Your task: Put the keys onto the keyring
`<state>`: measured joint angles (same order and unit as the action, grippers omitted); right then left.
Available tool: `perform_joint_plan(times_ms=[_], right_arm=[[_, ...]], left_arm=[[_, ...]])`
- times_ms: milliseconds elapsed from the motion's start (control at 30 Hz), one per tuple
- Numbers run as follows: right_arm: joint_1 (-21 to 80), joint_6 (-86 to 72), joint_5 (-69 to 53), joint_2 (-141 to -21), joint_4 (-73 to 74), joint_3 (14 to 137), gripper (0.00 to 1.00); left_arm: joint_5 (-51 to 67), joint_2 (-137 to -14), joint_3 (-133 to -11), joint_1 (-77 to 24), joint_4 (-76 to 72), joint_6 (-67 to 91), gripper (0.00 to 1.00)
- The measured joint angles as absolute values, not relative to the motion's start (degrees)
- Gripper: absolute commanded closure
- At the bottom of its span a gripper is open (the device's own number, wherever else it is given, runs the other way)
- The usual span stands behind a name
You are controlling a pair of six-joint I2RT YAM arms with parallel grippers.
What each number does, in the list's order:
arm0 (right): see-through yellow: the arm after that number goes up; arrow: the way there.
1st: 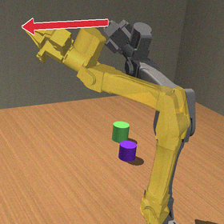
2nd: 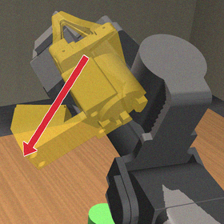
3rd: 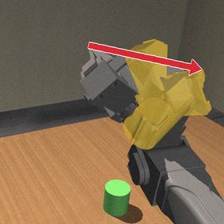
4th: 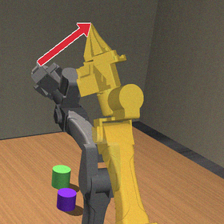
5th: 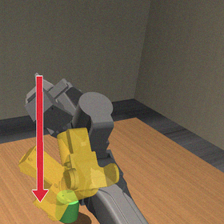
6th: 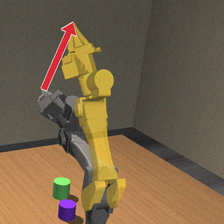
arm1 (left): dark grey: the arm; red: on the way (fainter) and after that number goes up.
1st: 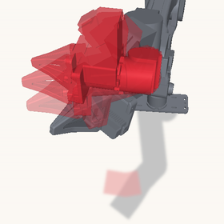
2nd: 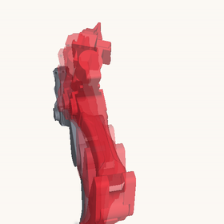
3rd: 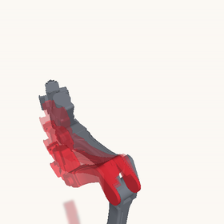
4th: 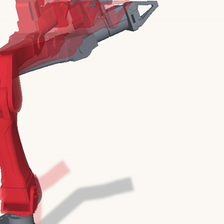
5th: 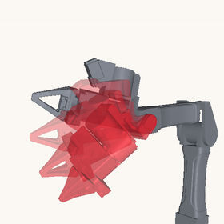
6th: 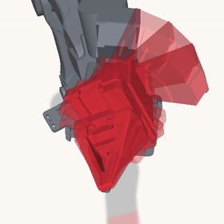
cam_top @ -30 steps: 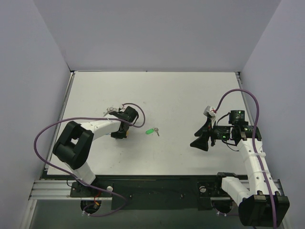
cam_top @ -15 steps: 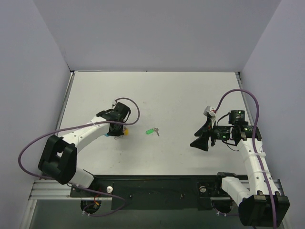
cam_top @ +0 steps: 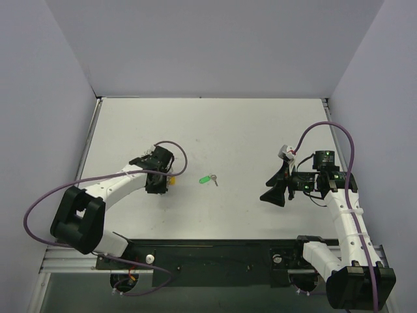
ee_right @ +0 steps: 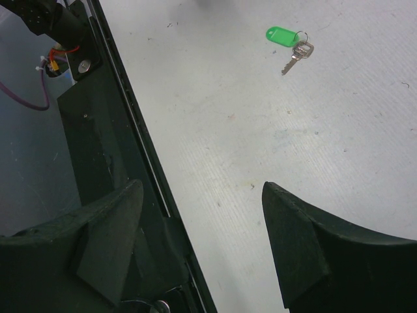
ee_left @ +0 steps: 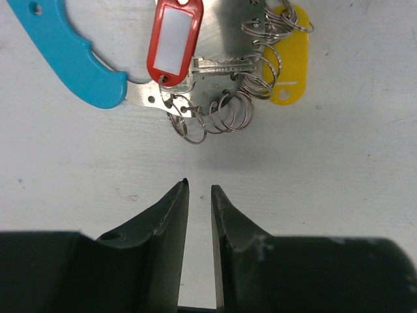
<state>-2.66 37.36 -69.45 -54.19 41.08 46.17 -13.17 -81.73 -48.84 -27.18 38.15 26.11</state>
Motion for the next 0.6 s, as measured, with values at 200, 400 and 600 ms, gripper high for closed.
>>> perform_joint_plan(times_ms=[200, 400, 600], right_arm=[[-2.7, 37.4, -69.5, -54.2, 41.1, 46.2, 0.3], [-2.7, 37.4, -69.5, -54.2, 41.2, 46.2, 0.31], [-2.7, 37.5, -69.5, -54.2, 41.2, 46.2, 0.3]], left_arm=[[-16.6, -88.0, -49.9, -31.0, 37.9, 25.7, 0.68], [-23.3, -92.6, -53.1, -36.2, 37.9, 25.9, 0.67], [-30.5, -95.3, -54.8, -40.1, 38.5, 27.2, 0.67]])
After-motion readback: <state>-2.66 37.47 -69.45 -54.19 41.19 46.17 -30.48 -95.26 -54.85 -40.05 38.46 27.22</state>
